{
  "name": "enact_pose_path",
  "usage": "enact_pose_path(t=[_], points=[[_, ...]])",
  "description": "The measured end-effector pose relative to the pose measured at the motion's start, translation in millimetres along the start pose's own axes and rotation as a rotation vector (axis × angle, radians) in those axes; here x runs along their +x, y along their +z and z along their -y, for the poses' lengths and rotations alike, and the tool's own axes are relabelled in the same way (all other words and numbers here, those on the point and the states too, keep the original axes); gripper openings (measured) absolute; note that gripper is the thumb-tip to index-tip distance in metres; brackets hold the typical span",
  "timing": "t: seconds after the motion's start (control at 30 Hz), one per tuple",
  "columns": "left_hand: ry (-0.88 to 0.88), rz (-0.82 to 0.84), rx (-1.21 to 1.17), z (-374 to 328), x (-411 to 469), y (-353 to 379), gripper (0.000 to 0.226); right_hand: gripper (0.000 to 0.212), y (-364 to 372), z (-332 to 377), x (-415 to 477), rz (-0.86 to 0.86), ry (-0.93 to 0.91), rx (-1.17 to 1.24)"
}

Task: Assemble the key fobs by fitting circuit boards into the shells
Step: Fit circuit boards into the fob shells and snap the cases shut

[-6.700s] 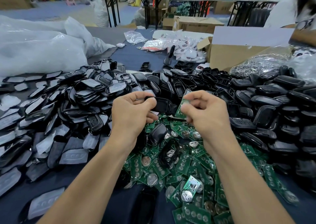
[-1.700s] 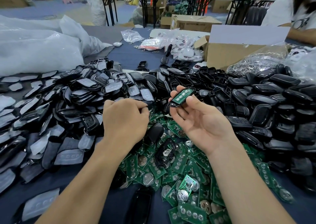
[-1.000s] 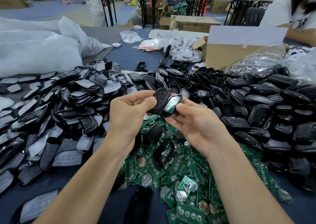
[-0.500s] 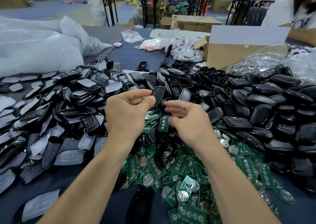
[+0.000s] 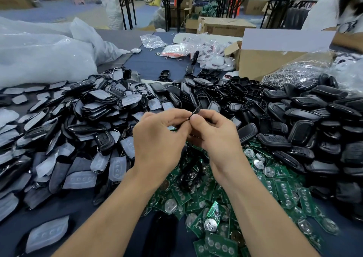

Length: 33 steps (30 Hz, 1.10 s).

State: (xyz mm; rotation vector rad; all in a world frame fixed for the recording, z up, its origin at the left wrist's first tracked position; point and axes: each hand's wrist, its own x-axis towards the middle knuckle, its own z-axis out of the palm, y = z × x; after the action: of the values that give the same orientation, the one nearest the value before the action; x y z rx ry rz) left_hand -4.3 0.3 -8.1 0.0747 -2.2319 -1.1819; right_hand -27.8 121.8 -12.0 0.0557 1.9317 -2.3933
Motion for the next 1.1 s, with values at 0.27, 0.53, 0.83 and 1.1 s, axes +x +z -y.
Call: enact_pose_path(t=[0.27, 0.53, 0.83, 1.1], points=[[0.051, 0.121, -0.040, 1, 1, 0, 0.029, 0.015, -1, 8, -1, 0.075, 0.075, 0.022], [-0.076, 0.120, 0.132, 6, 4, 4, 0.010, 0.021, -31, 22, 12, 0.088, 0.203, 0.370], [-0.072, 0.398, 0.471, 8, 1, 18, 0.028, 0.035, -39, 22, 13, 0.162, 0.211, 0.427], [-0.242, 0.127, 0.135, 7, 7, 7, 0.026, 0.033, -46, 22, 13, 0.233, 0.206, 0.433]])
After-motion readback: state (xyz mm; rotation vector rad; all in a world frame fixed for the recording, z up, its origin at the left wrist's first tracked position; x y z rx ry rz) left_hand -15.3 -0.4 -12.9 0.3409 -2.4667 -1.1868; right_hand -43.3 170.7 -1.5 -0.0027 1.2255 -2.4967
